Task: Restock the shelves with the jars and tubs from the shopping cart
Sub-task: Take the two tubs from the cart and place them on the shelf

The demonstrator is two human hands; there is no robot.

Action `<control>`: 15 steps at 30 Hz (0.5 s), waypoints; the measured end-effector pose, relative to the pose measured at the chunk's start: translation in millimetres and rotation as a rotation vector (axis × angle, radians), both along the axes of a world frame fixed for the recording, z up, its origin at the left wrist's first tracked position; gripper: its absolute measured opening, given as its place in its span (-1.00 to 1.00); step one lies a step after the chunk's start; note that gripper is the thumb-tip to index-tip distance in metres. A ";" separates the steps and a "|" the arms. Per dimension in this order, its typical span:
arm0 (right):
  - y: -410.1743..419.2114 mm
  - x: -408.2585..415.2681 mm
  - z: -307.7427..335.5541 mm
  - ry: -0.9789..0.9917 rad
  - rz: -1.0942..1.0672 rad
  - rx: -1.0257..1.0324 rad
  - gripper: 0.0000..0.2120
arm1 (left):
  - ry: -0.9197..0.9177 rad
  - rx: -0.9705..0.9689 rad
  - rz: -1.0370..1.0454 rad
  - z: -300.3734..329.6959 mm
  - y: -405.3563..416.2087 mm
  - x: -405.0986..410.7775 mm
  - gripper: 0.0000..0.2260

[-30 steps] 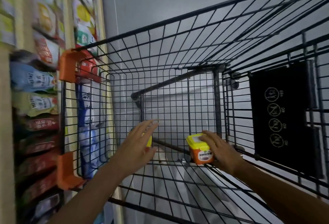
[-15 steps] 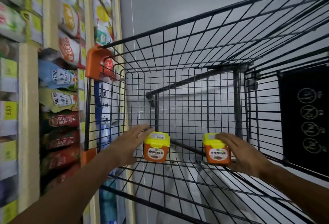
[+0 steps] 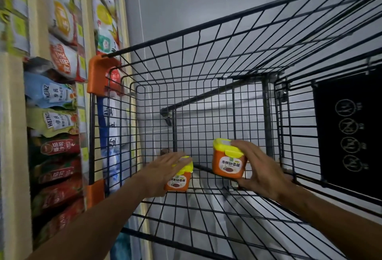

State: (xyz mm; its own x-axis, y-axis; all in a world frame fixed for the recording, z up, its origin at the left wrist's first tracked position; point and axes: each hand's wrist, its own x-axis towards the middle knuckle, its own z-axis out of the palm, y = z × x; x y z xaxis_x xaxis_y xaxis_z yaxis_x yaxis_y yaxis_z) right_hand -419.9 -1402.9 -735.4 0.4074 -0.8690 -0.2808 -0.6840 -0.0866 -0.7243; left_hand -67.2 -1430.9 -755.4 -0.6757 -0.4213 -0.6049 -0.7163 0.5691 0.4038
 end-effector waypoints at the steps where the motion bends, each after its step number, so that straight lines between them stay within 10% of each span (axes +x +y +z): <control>1: -0.4 3.1 1.0 -0.008 0.007 0.001 -0.01 | 0.006 -0.002 -0.001 -1.3 0.0 -1.5 0.07; 15: 5.9 31.9 -0.1 0.012 0.011 -0.022 -0.07 | 0.024 -0.100 0.083 -10.8 11.4 -6.0 -0.07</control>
